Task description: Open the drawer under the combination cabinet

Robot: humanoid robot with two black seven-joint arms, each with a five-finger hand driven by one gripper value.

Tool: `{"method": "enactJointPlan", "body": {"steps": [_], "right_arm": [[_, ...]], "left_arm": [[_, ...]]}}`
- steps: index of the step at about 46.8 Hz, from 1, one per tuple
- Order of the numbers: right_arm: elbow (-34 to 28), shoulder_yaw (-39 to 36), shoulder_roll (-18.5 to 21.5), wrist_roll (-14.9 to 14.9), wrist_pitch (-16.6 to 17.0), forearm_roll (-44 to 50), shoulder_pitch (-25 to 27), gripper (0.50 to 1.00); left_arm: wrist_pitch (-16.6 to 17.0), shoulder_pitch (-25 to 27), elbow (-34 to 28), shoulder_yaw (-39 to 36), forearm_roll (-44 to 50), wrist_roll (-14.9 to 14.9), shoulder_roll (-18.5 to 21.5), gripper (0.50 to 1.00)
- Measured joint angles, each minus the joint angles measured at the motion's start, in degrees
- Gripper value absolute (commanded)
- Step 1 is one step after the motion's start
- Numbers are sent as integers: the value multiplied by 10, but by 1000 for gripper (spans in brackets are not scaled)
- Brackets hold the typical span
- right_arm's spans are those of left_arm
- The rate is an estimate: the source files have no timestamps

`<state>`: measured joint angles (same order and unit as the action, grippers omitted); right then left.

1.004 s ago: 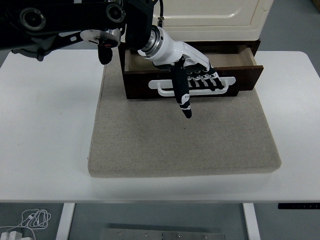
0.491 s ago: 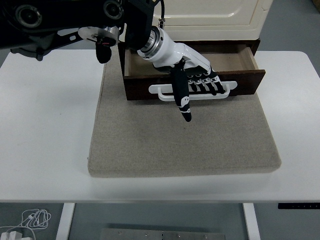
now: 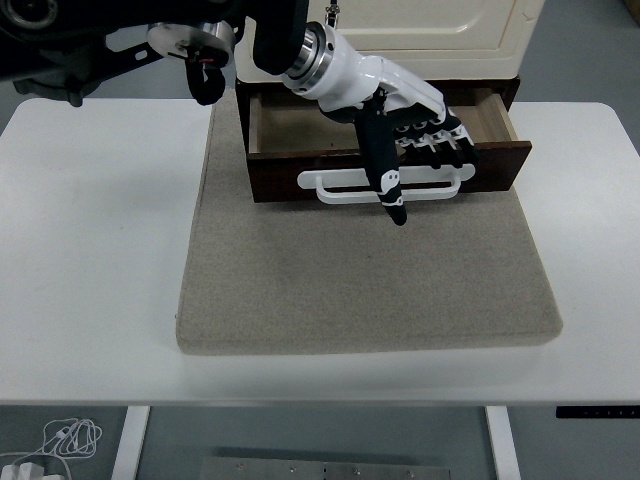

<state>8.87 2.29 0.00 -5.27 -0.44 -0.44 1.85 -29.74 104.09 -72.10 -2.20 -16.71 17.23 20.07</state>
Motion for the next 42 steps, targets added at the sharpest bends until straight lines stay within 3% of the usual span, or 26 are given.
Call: {"method": "enactJointPlan", "body": {"steps": [15,24,32,42], "right_arm": [[0,0,0,0,0,0,0,928],[0,0,0,0,0,0,0,928],[0,0,0,0,0,0,0,928],[0,0,0,0,0,0,0,928]], "left_arm": [[-16,-16,12,162,0,-33,35,1000],[-16,-30,49,258,-1,-81,42,1000],[-15,-30,105,343,1,-135,42,1000],[-10,-28,185,427,3,-181,42,1000]]}}
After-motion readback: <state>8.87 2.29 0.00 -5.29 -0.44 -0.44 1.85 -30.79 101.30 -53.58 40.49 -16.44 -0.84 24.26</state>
